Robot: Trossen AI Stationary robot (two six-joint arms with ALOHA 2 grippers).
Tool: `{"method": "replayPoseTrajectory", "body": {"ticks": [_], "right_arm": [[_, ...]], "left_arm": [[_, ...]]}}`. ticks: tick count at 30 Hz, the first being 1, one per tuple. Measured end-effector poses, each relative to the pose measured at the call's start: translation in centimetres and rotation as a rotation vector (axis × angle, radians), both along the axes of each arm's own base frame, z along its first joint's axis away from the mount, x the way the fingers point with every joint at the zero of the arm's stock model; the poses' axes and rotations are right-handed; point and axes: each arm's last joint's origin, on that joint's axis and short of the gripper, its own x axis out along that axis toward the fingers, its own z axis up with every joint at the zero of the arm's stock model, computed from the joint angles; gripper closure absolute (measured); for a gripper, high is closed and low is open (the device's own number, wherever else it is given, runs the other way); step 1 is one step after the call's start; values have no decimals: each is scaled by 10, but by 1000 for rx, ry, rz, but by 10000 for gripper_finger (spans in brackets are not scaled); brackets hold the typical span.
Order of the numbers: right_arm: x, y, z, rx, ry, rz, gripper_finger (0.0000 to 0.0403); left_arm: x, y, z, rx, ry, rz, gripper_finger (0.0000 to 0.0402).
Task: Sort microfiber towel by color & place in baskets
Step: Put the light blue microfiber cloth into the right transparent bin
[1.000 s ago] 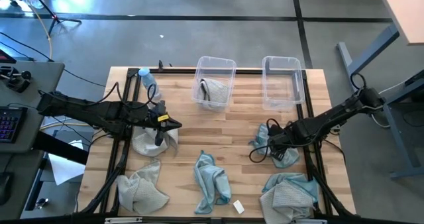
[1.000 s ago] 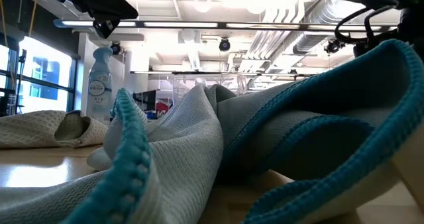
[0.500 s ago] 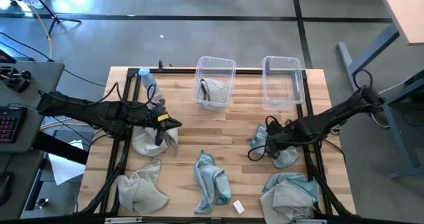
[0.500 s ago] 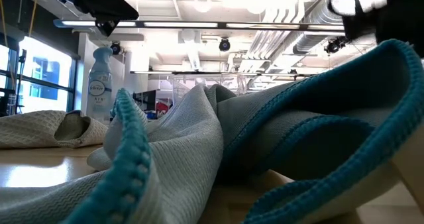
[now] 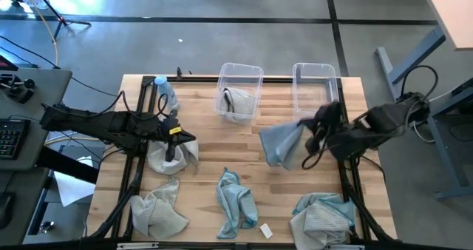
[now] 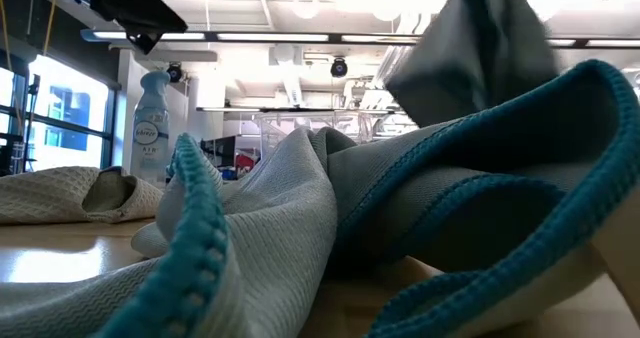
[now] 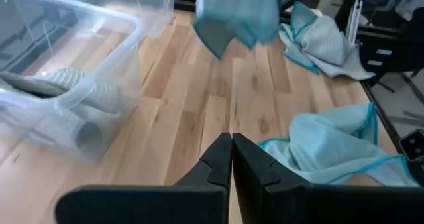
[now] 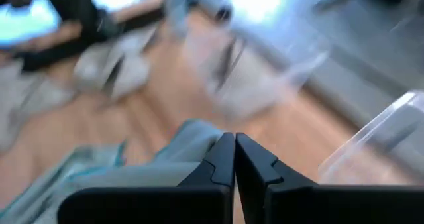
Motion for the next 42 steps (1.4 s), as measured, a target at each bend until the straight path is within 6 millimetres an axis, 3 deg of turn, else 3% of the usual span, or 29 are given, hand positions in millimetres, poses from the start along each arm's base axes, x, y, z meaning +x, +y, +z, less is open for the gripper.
{"method": "replayPoseTrajectory", "body": {"ticks": [5,11,16,21,30,37,42], "right_arm": [[-10,-22,38,-204,-77,-115,402],[-23,-56,74,-351,-45,-239,403],[-41,-84,86,-353,67,-302,403],[-57,-102,69,-276,220,-342,403],[-48,-131,23,-259,267,-299,403],[-48,-172,-19,-140,356,-335,403],[-53,-204,-36,-42,349,-386,403]], "left_arm": [[-1,0,0,-23,3,-2,401],[-1,0,0,-17,3,-5,401],[-1,0,0,-2,2,-7,401],[0,0,2,-41,-22,31,401],[3,1,9,-25,-109,75,401],[4,1,12,-22,-141,76,401],[4,1,13,-22,-142,76,401]]}}
